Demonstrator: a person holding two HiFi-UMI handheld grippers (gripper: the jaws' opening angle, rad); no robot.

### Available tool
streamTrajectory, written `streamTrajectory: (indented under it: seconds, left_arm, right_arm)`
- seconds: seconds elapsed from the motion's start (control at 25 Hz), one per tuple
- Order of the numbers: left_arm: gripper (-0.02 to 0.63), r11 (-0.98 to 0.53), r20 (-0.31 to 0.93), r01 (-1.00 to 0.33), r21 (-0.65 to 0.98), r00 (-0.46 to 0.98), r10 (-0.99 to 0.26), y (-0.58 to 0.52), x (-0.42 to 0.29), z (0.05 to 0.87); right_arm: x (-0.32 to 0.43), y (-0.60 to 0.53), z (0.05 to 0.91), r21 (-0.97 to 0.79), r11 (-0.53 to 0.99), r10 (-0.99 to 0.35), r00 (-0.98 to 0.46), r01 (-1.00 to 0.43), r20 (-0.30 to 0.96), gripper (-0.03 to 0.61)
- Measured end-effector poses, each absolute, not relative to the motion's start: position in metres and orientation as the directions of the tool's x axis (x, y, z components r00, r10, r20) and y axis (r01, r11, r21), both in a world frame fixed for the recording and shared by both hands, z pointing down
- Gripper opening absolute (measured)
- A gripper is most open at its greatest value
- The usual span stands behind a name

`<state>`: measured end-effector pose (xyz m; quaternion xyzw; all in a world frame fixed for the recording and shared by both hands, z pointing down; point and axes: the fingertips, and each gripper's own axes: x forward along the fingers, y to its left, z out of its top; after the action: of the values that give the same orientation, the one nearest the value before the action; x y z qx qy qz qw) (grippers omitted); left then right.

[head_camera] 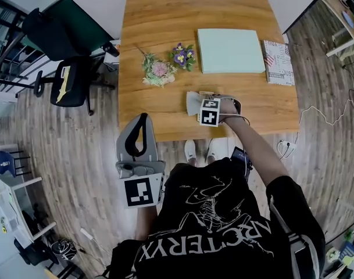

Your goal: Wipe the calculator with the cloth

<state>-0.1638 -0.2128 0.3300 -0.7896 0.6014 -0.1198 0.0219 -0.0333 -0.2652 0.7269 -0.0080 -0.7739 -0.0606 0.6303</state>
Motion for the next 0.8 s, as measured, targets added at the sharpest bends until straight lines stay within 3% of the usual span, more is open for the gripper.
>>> streamTrajectory:
  seconds: [0.6, 0.8]
  left_arm:
    - [0.009, -0.34, 0.139, -0.927, -0.157, 0.32, -0.937, -0.219, -0.137, 0.331]
    - [0.009, -0.346, 0.13, -0.926, -0.151, 0.328, -0.936, -0.222, -0.137, 0.327]
  right_arm:
    - [-0.034, -0.155, 0.74, -0.041, 0.995, 0.061, -0.234, 0.091, 0.97, 0.092]
    - [-0.039, -0.148, 0.704, -0.053, 0.998, 0.034, -0.379, -0.04, 0.925, 0.092]
